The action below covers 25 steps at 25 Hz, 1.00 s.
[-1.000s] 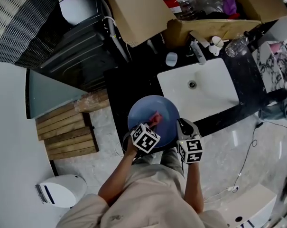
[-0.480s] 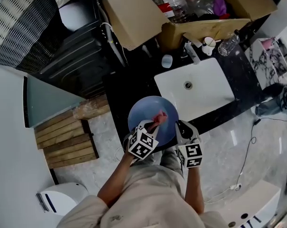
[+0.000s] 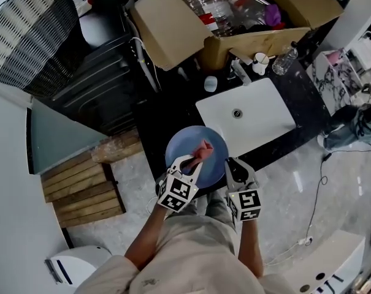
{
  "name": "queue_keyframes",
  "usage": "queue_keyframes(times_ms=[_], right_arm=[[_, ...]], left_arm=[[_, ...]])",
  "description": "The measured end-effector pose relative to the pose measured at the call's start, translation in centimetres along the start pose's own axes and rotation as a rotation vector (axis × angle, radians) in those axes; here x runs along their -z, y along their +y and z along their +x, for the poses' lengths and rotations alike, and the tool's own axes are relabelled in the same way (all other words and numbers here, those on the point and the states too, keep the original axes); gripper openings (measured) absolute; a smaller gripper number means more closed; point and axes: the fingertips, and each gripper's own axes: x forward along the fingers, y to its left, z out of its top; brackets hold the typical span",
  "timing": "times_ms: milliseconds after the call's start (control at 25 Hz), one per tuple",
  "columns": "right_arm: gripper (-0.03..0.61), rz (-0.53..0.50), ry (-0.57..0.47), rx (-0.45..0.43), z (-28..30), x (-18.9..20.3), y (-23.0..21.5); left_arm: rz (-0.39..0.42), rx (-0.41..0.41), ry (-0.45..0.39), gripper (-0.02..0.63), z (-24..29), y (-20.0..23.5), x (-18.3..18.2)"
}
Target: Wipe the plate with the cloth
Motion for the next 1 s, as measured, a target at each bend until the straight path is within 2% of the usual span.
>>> queue_keyframes(times_ms=[720, 1000], right_arm=[[0.028, -0.045, -0.078, 0.061, -2.6, -2.4, 2.8], [0.024, -0.054, -0.09, 0.068, -3.4, -2.9, 4.3]], left_arm=[[0.008, -0.01, -0.166, 0.031, -4.5, 0.2, -2.0], [0.002, -0.022, -0.198, 0.032, -6.4, 0.1, -2.1]])
